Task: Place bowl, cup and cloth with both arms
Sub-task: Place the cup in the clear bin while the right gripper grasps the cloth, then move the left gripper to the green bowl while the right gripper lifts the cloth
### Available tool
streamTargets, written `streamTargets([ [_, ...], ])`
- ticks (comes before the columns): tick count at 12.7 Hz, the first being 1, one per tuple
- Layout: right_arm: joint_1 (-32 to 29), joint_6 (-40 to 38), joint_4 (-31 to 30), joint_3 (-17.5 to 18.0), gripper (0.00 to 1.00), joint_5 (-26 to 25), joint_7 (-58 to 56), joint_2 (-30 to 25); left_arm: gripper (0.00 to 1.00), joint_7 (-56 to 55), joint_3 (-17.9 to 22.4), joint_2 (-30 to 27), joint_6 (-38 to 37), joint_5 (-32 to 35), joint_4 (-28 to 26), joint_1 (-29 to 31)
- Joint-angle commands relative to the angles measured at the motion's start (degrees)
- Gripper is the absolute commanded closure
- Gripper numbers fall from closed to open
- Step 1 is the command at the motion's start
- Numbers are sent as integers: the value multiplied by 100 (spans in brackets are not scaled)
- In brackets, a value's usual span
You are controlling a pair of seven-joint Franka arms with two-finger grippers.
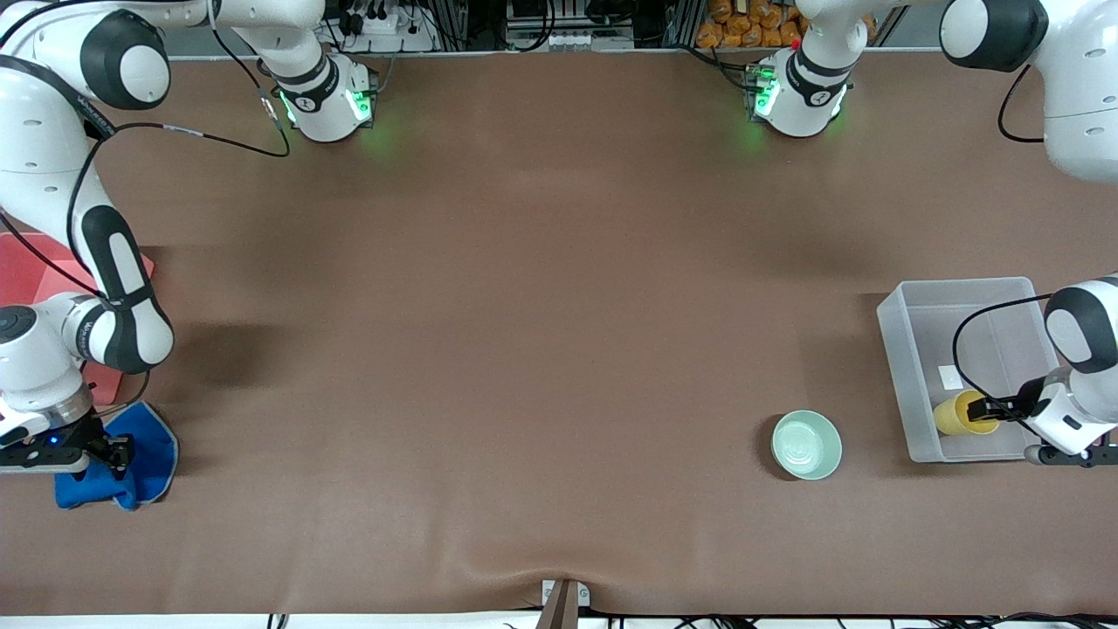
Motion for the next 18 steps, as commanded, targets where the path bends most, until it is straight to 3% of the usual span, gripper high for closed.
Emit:
streamTargets([
  [1, -82, 57, 123, 135, 56, 151, -1, 108, 13, 195, 42, -363, -352, 27, 28, 25],
  [4, -73, 57, 97, 135, 64, 187, 7, 108, 13, 125, 60, -547, -915, -25, 150, -45],
  [6, -99, 57, 88, 222, 80, 187, -1, 108, 7, 38, 51, -741, -986, -17, 169, -246],
  [9, -99, 57, 88, 232, 100, 187, -1, 108, 7, -918, 86, -839, -1189, -69, 204, -660],
  [16, -64, 48, 70, 232, 100, 187, 25, 108, 13, -1693, 25, -329, -645, -254, 186, -1214],
  [18, -29, 40, 79, 223, 100, 179, 77, 91, 15, -1773, 7, -84, -373, -664, 169, -1319],
])
